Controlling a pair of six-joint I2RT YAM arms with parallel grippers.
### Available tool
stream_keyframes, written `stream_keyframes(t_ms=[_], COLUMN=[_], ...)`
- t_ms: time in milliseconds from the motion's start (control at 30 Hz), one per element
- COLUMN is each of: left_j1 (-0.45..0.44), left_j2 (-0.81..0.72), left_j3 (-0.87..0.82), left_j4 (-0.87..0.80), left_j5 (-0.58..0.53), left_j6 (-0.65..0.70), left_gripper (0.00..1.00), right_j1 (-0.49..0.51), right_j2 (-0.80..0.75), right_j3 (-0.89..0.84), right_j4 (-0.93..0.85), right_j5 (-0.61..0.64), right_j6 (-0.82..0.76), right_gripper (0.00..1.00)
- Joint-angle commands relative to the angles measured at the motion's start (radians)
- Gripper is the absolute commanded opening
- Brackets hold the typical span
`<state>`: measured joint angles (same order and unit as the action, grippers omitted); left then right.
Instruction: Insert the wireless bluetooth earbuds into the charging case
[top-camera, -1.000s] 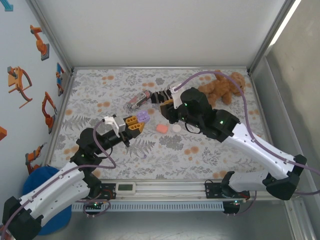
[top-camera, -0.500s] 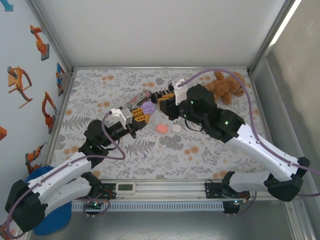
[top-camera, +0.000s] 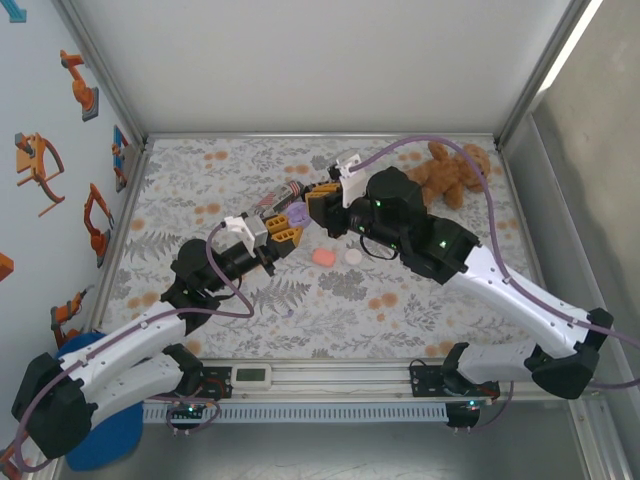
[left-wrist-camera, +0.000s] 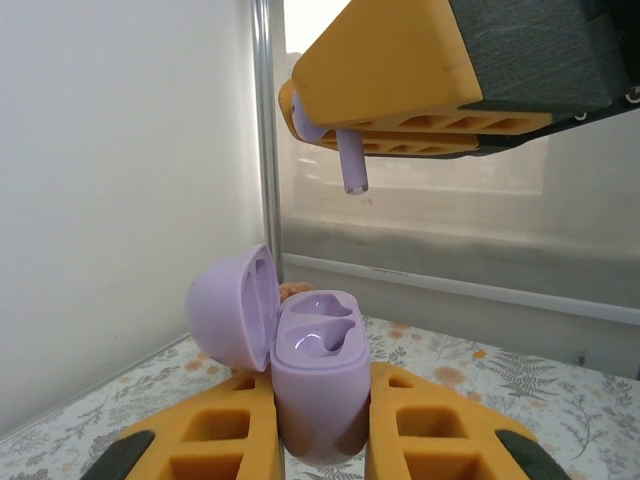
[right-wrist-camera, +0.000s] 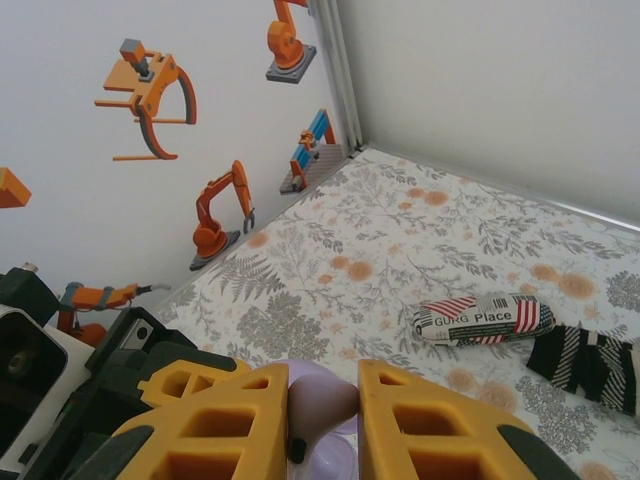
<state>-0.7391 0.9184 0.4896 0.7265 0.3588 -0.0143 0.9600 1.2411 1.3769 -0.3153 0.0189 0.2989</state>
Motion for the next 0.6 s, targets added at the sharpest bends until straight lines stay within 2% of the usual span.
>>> stream_keyframes(t_ms=[0,567], left_j1=[-0.004,-0.006], left_j2=[-0.002,-0.015], left_j3=[0.031,0.027], left_j4=[0.051,0.050], left_j5=[0.000,-0.001], left_j6=[0.013,0.010], left_gripper=[0.00,0.00], right_j1=[0.015,0.043], right_j2=[0.012,0.026], right_j3=[-0.011,-0.041], right_j4=[0.043,0.047], right_j5=[0.013,0.053], right_j6=[0.013,0.015], right_gripper=[0.21,0.21])
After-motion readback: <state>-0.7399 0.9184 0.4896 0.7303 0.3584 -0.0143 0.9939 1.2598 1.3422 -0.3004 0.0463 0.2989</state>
